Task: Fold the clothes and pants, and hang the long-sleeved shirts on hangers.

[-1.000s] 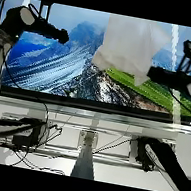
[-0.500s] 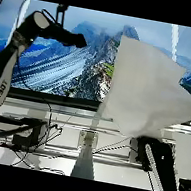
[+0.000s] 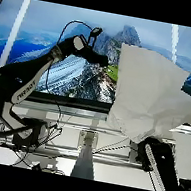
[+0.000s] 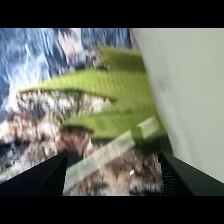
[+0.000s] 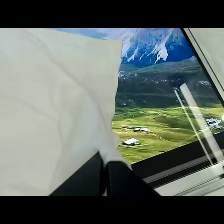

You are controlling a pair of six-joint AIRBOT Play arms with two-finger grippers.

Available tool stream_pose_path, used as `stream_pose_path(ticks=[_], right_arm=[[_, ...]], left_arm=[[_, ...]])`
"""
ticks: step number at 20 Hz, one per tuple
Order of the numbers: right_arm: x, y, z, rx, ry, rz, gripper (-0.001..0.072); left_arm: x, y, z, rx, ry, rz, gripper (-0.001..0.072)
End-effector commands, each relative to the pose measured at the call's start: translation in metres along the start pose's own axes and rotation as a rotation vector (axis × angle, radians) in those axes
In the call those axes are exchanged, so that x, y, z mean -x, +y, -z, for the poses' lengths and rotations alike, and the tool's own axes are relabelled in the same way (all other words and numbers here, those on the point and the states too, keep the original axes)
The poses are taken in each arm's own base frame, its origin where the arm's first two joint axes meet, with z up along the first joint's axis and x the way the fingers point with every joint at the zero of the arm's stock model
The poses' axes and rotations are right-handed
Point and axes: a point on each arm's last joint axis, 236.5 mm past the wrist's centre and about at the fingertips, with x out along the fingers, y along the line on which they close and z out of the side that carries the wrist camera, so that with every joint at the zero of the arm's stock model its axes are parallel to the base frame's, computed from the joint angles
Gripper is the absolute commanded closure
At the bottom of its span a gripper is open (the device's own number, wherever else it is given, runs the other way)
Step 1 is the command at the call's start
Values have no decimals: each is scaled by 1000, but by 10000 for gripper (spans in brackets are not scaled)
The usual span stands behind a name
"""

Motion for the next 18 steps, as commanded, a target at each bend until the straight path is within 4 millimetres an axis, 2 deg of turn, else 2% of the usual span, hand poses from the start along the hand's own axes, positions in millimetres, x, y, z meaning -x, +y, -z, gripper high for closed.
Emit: stream_pose_path(ticks=[1, 6, 10, 11, 14, 15, 16, 17, 18], right_arm=[[-16, 9, 2, 27, 56, 10, 698], [-31, 18, 5, 53, 113, 13, 697], [-31, 31, 11, 41, 135, -39, 697], [-31, 32, 11, 40, 136, -45, 698], [-30, 35, 12, 38, 139, -55, 698], [-30, 36, 12, 37, 141, -60, 697], [-30, 38, 13, 34, 144, -69, 698], [-29, 40, 13, 32, 147, -77, 698], [-29, 41, 14, 31, 150, -83, 698]], left_arm=[[-30, -4, -19, 32, -31, 12, 88], [-84, -37, -23, 2, 2, 91, 108], [-109, -47, -5, -23, 71, 116, 111], [-111, -49, -2, -26, 81, 117, 162], [-114, -57, -1, -37, 72, 122, 391], [-114, -57, -5, -36, 52, 119, 440], [-114, -57, -13, -30, 23, 119, 516], [-113, -59, -20, -15, -7, 127, 641], [-111, -60, -30, 14, -43, 138, 696]])
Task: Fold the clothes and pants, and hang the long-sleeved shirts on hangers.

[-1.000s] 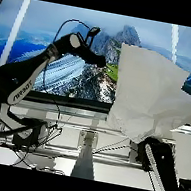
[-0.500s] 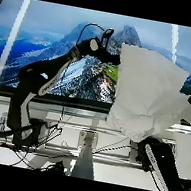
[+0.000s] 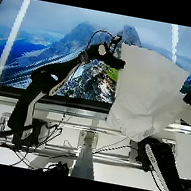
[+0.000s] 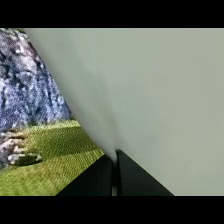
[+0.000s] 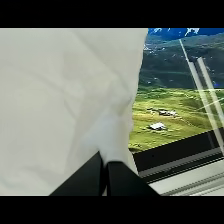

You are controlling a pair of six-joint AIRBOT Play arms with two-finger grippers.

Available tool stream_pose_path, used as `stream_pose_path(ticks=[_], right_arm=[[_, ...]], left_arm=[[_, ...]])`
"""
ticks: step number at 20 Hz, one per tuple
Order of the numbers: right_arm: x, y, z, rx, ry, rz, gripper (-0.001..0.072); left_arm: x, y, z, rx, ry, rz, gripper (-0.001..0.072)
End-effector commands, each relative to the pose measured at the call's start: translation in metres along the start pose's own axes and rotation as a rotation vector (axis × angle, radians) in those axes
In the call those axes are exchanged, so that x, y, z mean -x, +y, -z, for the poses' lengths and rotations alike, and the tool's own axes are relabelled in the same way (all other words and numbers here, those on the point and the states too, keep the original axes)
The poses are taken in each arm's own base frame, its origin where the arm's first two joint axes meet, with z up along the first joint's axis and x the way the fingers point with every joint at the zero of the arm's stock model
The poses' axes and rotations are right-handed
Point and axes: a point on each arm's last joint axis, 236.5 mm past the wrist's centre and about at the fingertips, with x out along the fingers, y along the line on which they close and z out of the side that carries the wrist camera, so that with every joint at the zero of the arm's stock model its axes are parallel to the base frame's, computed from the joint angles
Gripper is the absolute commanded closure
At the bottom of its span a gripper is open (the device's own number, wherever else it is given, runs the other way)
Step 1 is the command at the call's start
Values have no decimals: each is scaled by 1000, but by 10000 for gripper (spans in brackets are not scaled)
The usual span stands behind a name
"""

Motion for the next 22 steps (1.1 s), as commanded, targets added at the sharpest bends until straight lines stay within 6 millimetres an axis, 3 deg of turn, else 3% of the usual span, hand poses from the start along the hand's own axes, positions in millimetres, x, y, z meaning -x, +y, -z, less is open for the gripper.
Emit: stream_pose_path(ticks=[1, 4, 6, 8, 11, 13, 14, 16, 18, 20, 22], right_arm=[[1, 6, 3, -4, 12, -26, 698], [1, 7, -2, 5, -6, -32, 698], [1, 10, -19, 14, -81, -43, 698], [6, 14, -48, 19, -203, -57, 698], [22, 35, -93, 8, -407, -151, 698], [38, 47, -118, -7, -527, -213, 698], [44, 50, -128, -14, -574, -229, 698], [50, 51, -134, -20, -605, -240, 699], [57, 49, -139, -26, -620, -243, 699], [63, 50, -142, -35, -628, -255, 699], [56, 56, -143, -38, -606, -268, 699]], left_arm=[[4, -6, -30, 57, -116, 33, 695], [25, -3, -49, 50, -157, 27, 697], [64, 6, -74, -49, -205, -45, 698], [130, 18, -110, -198, -283, -180, 698], [266, 11, -156, -366, -429, -369, 698], [361, -6, -167, -442, -523, -484, 698], [407, -15, -166, -471, -563, -543, 699], [478, -28, -150, -492, -601, -634, 699], [525, -39, -119, -454, -597, -661, 699], [537, -40, -76, -384, -550, -656, 700], [513, -38, -29, -294, -493, -573, 699]])
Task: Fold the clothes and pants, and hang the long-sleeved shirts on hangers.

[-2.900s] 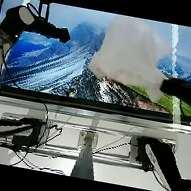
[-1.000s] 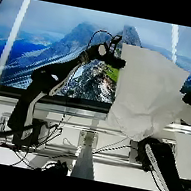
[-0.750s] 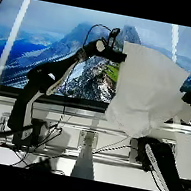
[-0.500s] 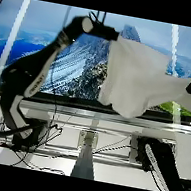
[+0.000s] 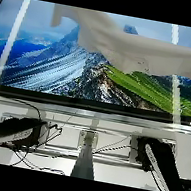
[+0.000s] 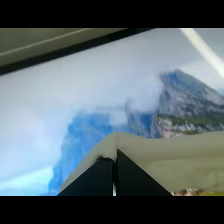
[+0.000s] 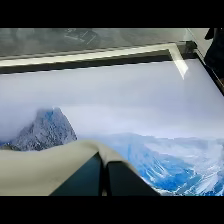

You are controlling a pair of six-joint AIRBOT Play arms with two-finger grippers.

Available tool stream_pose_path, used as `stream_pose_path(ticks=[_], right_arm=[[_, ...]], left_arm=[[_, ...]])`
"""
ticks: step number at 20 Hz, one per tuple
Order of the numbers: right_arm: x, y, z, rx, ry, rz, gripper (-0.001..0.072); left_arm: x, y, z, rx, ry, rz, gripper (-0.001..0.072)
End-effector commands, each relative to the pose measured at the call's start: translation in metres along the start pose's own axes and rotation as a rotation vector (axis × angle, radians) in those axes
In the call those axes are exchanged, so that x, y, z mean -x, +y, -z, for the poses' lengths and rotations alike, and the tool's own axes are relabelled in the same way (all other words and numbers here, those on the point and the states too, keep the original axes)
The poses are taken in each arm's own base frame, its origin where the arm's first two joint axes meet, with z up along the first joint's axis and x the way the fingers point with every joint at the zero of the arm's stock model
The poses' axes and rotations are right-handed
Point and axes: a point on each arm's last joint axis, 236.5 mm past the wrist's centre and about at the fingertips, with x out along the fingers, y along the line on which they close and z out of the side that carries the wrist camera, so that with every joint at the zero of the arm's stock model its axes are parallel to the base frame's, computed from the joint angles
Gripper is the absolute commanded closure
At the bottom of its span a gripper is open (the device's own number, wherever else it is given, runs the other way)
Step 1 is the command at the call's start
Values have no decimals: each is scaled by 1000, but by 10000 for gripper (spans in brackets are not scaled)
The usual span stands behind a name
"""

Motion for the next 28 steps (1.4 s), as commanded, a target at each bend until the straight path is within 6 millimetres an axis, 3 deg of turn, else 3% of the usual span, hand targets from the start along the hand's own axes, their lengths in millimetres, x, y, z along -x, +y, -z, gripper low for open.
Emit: stream_pose_path(ticks=[1, 5, 9, 10, 12, 13, 14, 15, 18, 20, 21, 22, 24, 26, 28], right_arm=[[-12, 10, 0, -18, 12, -27, 699], [-72, 25, 29, 22, 108, -35, 699], [-139, 48, 57, 37, 137, -72, 699], [-152, 46, 67, 17, 159, -61, 699], [-172, 29, 92, -67, 231, -6, 695], [-175, 16, 101, -88, 261, 28, 596], [-174, 1, 110, -96, 298, 68, 326], [-169, -16, 120, -105, 342, 115, 178], [-126, -73, 177, -9, 645, 263, 168], [-89, -90, 220, 75, 889, 259, 169], [-71, -90, 241, 97, 1002, 221, 229], [-52, -88, 264, 107, 1111, 171, 314], [-20, -76, 307, 87, 1281, 38, 313], [1, -31, 341, -24, 1352, -207, 352], [7, 10, 359, -119, 1329, -399, 343]], left_arm=[[40, -28, 77, 139, 124, 80, 699], [14, -110, 180, 435, 118, 293, 698], [-22, -150, 273, 582, 122, 330, 697], [-25, -160, 293, 611, 162, 340, 697], [-26, -177, 314, 640, 230, 363, 696], [-26, -183, 317, 643, 244, 372, 696], [-26, -186, 318, 638, 247, 379, 696], [-26, -187, 318, 637, 249, 380, 696], [-28, -183, 312, 642, 219, 372, 696], [-30, -179, 307, 640, 189, 363, 696], [-31, -178, 305, 641, 179, 360, 696], [-31, -177, 302, 644, 167, 357, 696], [-32, -176, 300, 646, 158, 355, 696], [-32, -176, 301, 646, 158, 355, 695], [-32, -176, 300, 646, 158, 355, 695]])
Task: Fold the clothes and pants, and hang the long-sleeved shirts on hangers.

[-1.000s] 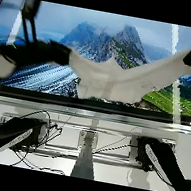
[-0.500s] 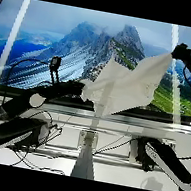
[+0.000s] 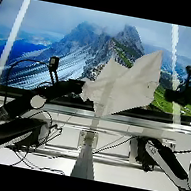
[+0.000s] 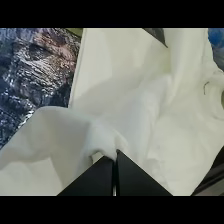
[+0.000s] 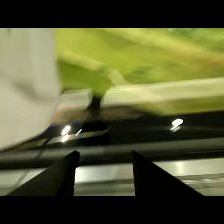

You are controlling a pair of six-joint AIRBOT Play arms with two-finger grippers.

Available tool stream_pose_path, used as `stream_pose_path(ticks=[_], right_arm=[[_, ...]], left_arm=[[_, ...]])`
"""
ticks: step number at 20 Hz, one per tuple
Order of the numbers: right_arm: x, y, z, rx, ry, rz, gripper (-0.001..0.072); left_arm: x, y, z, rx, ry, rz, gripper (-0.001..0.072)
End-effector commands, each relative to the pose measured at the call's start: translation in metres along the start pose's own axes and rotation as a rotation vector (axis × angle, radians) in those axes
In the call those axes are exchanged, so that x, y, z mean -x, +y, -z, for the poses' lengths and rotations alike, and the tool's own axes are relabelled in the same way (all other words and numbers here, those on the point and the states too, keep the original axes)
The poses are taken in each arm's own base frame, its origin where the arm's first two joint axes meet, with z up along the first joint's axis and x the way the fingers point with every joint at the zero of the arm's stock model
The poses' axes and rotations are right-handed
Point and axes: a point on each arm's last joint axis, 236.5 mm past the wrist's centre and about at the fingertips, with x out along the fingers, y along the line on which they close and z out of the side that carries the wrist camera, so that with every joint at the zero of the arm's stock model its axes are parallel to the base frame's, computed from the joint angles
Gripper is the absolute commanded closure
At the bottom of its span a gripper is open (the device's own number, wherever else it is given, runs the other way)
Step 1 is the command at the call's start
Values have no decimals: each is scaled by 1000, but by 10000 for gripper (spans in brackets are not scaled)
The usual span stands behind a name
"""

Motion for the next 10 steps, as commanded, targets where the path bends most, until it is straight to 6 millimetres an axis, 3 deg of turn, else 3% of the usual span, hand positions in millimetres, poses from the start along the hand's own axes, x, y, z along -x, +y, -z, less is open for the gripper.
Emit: stream_pose_path(ticks=[1, 2, 3, 5, 10], right_arm=[[-31, 69, 31, 66, 43, -343, 287], [-41, 69, 28, 30, 16, -336, 194], [-50, 66, 23, -14, -14, -321, 181], [-62, 60, 10, -90, -84, -295, 181], [-70, 57, -14, -167, -176, -301, 188]], left_arm=[[0, 0, -2, 0, -9, 1, 696], [0, 0, -2, -1, -9, 1, 696], [0, 0, -2, -1, -9, 1, 695], [0, 0, -2, -1, -9, 1, 695], [0, 0, -2, -1, -9, 0, 696]])
